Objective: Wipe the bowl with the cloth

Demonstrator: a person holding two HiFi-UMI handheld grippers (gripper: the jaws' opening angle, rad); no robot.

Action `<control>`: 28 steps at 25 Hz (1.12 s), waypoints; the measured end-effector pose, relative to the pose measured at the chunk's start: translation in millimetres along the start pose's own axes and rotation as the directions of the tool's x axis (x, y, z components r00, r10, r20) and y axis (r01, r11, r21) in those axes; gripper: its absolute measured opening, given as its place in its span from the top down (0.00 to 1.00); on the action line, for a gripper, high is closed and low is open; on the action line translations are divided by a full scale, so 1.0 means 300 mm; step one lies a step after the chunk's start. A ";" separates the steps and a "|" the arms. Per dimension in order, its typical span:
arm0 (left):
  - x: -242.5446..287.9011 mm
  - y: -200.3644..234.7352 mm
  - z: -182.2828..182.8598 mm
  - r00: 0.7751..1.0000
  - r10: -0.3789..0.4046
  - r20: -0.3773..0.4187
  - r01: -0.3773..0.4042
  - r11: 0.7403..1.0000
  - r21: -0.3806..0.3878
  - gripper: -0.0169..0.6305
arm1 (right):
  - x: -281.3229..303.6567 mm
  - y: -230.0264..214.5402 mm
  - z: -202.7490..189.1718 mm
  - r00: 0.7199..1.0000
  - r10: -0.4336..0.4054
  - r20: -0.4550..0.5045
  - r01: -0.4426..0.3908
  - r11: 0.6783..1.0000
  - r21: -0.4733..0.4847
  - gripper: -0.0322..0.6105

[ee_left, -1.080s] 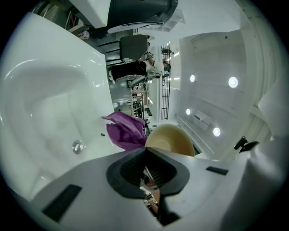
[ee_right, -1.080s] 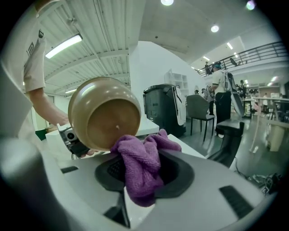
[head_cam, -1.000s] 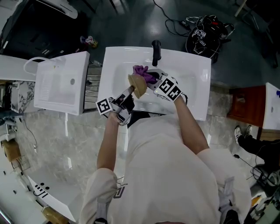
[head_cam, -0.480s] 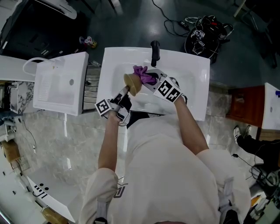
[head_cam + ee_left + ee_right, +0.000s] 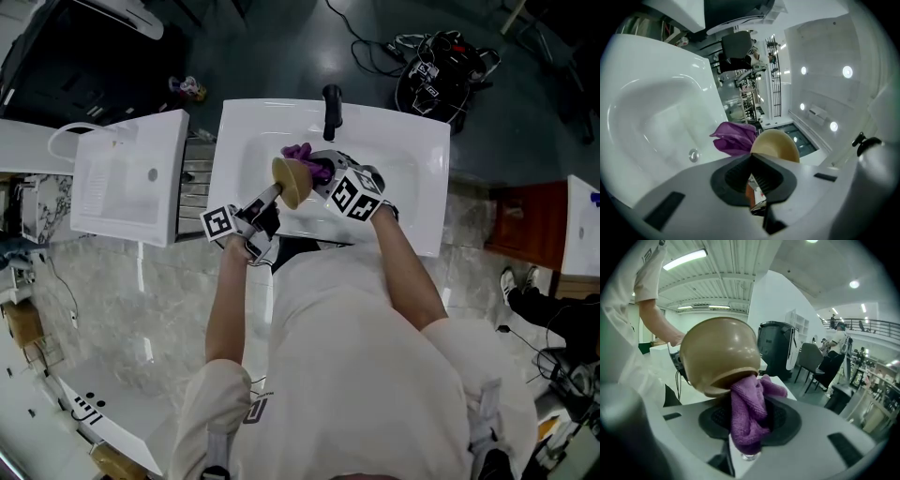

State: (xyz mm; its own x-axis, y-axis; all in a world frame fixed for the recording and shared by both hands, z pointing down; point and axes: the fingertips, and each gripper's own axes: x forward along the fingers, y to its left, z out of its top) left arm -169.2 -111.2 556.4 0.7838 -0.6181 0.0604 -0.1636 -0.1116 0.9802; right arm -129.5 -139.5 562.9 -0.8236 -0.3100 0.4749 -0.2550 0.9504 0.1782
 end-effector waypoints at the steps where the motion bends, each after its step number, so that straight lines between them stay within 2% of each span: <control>1: 0.002 0.005 -0.013 1.000 0.012 -0.023 -0.012 1.000 0.011 0.96 | -0.003 -0.008 -0.002 1.000 -0.009 -0.001 0.009 1.000 -0.001 0.76; 4: -0.008 0.040 -0.024 0.998 0.053 -0.045 -0.052 0.998 0.025 0.95 | -0.010 -0.022 -0.004 1.000 -0.029 -0.006 0.029 1.000 -0.009 0.76; 9: -0.039 0.105 0.016 0.994 0.101 0.037 -0.101 0.995 -0.015 0.95 | -0.014 -0.011 0.001 0.999 -0.029 -0.032 0.027 0.998 -0.063 0.76; 13: -0.054 0.133 0.064 0.987 0.128 0.093 -0.125 0.992 -0.032 0.95 | -0.007 0.015 -0.007 0.996 -0.023 -0.090 0.006 0.983 -0.182 0.76; 16: -0.053 0.105 0.088 0.989 0.098 0.109 -0.096 0.995 -0.030 0.96 | 0.004 0.054 -0.031 0.987 -0.012 -0.162 -0.037 0.954 -0.297 0.76; 19: -0.041 0.071 0.084 0.995 0.069 0.065 -0.069 0.998 -0.008 0.96 | 0.016 0.077 -0.041 0.982 0.003 -0.190 -0.068 0.939 -0.336 0.76; 23: -0.017 0.020 0.040 0.999 0.030 -0.029 -0.028 0.998 0.048 0.96 | 0.030 0.092 -0.048 0.979 0.013 -0.201 -0.083 0.936 -0.343 0.76; 28: -0.006 -0.007 -0.009 0.994 0.019 -0.105 -0.011 0.997 0.082 0.96 | 0.021 0.060 -0.041 0.985 -0.018 -0.174 -0.037 0.952 -0.303 0.76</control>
State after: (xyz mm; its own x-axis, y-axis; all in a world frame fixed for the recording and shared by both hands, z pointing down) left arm -168.7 -107.7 554.7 0.8391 -0.5350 0.0988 -0.2207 -0.1687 0.9606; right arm -133.0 -124.5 579.8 -0.7182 -0.3264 0.6146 -0.0594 0.9087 0.4132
